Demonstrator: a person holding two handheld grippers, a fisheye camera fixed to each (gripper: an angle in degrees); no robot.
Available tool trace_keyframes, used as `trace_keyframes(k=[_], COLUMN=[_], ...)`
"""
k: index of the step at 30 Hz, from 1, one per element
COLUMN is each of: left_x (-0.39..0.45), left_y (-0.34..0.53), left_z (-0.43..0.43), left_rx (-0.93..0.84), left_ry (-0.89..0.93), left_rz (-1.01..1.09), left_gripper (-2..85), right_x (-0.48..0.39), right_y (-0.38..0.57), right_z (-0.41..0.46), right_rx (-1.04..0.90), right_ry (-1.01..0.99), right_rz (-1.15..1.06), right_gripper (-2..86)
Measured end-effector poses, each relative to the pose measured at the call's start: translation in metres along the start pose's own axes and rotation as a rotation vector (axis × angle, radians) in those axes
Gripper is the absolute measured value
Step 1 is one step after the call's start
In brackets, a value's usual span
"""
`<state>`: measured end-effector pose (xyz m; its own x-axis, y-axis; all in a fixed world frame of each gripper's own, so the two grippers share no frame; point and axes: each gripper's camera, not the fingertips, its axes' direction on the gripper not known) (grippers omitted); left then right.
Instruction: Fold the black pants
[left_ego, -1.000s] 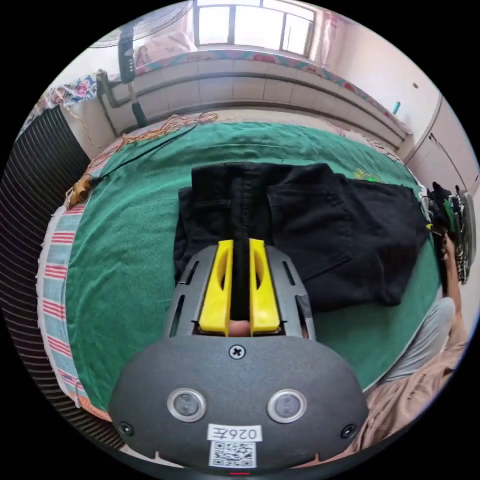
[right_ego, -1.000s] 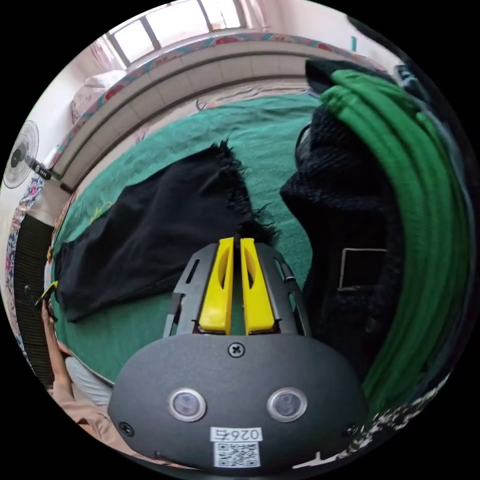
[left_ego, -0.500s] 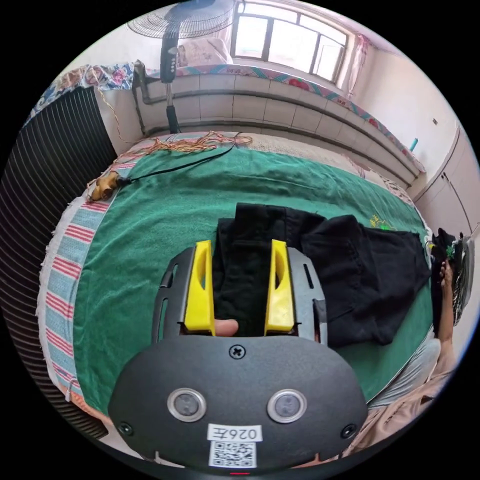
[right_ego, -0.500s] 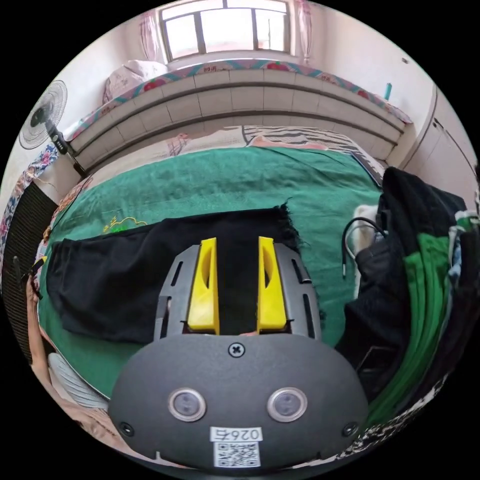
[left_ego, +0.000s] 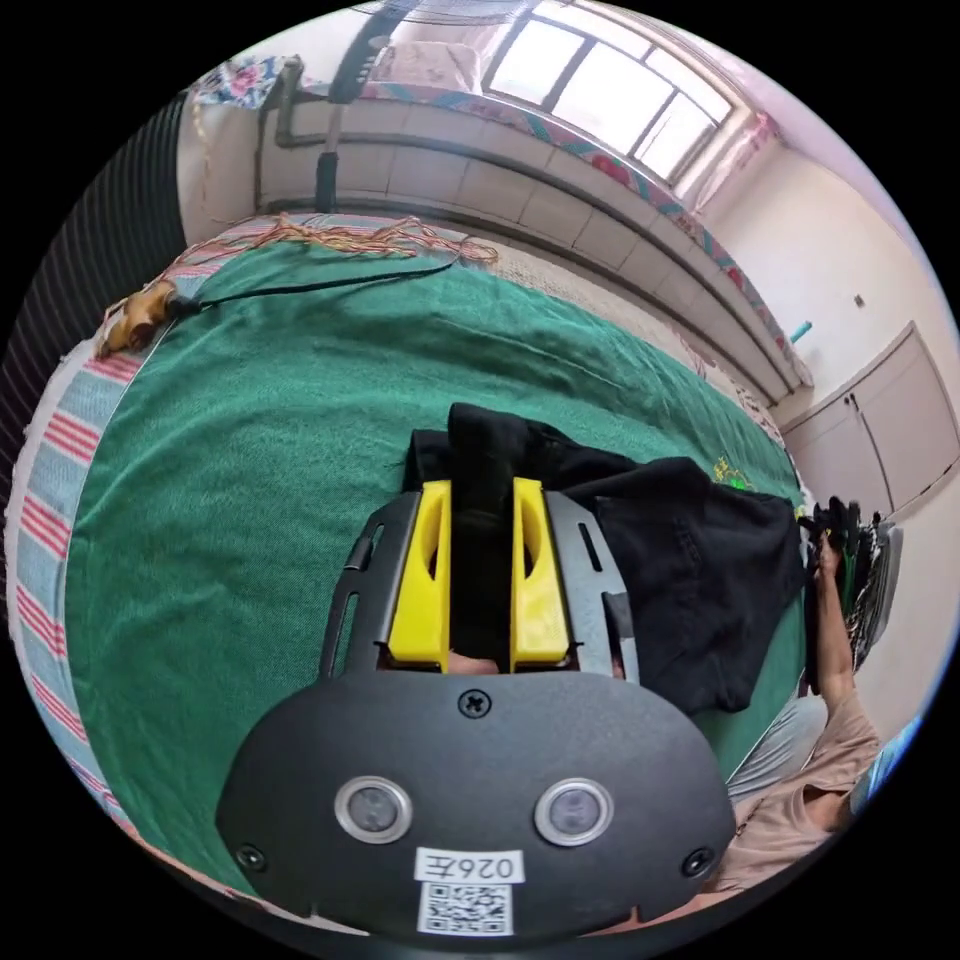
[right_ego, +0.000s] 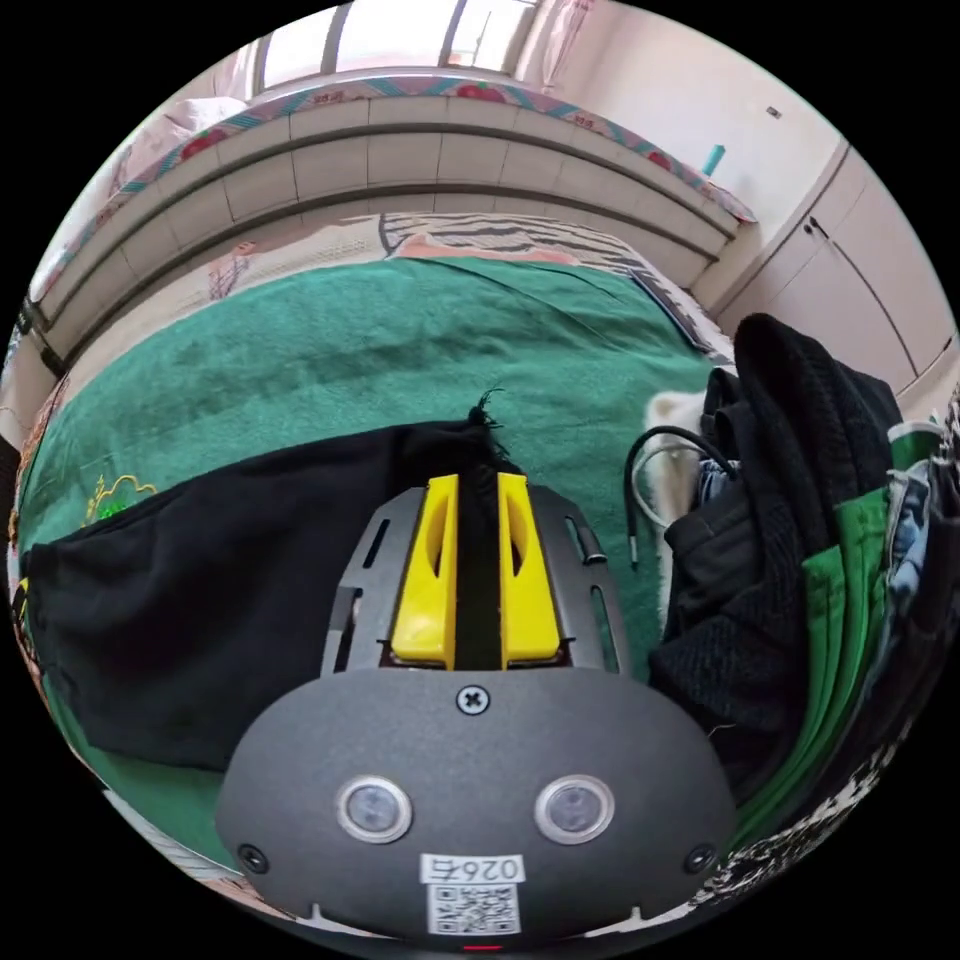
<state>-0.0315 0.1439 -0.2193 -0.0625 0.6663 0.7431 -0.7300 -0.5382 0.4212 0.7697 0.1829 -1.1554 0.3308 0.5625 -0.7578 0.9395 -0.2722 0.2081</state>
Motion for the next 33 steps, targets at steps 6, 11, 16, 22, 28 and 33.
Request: trace_keyframes(k=[6, 11, 16, 22, 28, 33], left_x=[0.002, -0.001, 0.019, -0.063, 0.000, 0.101], left_y=[0.010, -0.040, -0.042, -0.012, 0.019, 0.006], left_z=[-0.056, -0.003, -0.023, -0.052, -0.084, -0.038], left_rx=[0.303, 0.078, 0.059, 0.152, 0.270, -0.120], left_ry=[-0.018, 0.023, 0.070, 0.389, 0.286, -0.140], left_rz=[0.005, 0.030, 0.090, -0.202, -0.081, 0.288], left_gripper=[9.2, 17.8, 6.0, 8.6, 1.7, -0.8], right_x=[-0.063, -0.212, -0.387, -0.415, -0.403, -0.396], right_y=[0.120, 0.169, 0.193, 0.226, 0.216, 0.212], right_z=[-0.113, -0.202, -0.176, -0.187, -0.262, -0.300], right_rx=[0.211, 0.295, 0.082, 0.106, 0.122, 0.156], right_ry=[-0.202, -0.487, -0.474, -0.458, -0.348, -0.183], right_rz=[-0.083, -0.341, -0.583, -0.553, -0.509, -0.588], right_gripper=[1.9, 4.6, 5.8, 3.6, 0.9, -1.1])
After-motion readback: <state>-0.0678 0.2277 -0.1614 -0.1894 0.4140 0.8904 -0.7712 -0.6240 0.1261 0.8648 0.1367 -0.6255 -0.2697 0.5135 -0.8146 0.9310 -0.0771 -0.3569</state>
